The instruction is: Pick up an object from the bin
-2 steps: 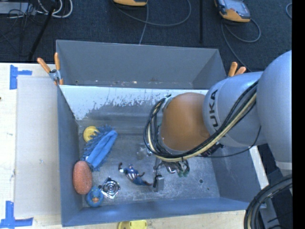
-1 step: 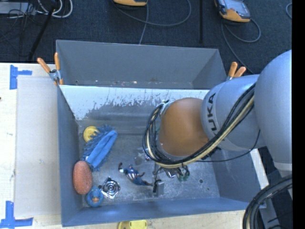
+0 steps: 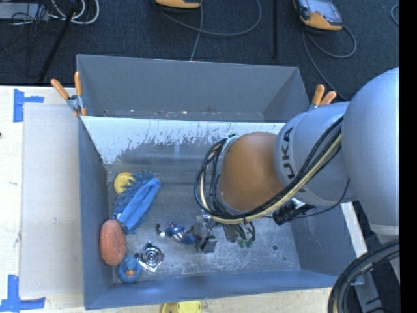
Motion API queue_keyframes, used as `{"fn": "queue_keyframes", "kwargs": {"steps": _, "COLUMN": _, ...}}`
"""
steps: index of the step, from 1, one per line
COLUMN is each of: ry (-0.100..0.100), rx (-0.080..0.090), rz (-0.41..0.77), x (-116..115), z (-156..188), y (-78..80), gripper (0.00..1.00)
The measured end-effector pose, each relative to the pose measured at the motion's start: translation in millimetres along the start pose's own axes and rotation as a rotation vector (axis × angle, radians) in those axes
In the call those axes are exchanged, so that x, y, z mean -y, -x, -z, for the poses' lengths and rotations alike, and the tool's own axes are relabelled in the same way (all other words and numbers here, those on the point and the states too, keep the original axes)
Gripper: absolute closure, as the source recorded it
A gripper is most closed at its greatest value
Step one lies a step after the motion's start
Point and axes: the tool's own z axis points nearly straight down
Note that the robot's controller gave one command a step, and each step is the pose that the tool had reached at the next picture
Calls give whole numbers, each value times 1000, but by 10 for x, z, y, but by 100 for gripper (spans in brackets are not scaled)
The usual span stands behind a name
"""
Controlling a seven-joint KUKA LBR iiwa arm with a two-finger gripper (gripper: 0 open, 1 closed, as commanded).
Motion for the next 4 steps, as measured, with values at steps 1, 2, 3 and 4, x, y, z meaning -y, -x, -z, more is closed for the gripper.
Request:
{"fn": "queue_keyframes", "kwargs": {"steps": 1, "ry": 0, "rx": 0, "rz": -1, "x": 0, "z": 0, "y": 0, "gripper": 100}}
{"fn": "queue_keyframes", "kwargs": {"steps": 2, "ry": 0, "rx": -8, "rz": -3, "x": -25, "z": 508, "y": -142, "gripper": 100}}
{"fn": "queue_keyframes", "kwargs": {"steps": 3, "ry": 0, "rx": 3, "rz": -3, "x": -52, "z": 941, "y": -117, "gripper": 100}}
{"fn": "queue_keyframes", "kwargs": {"steps": 4, "ry": -1, "rx": 0, "rz": -4, "x": -193, "z": 962, "y": -28, "gripper": 100}}
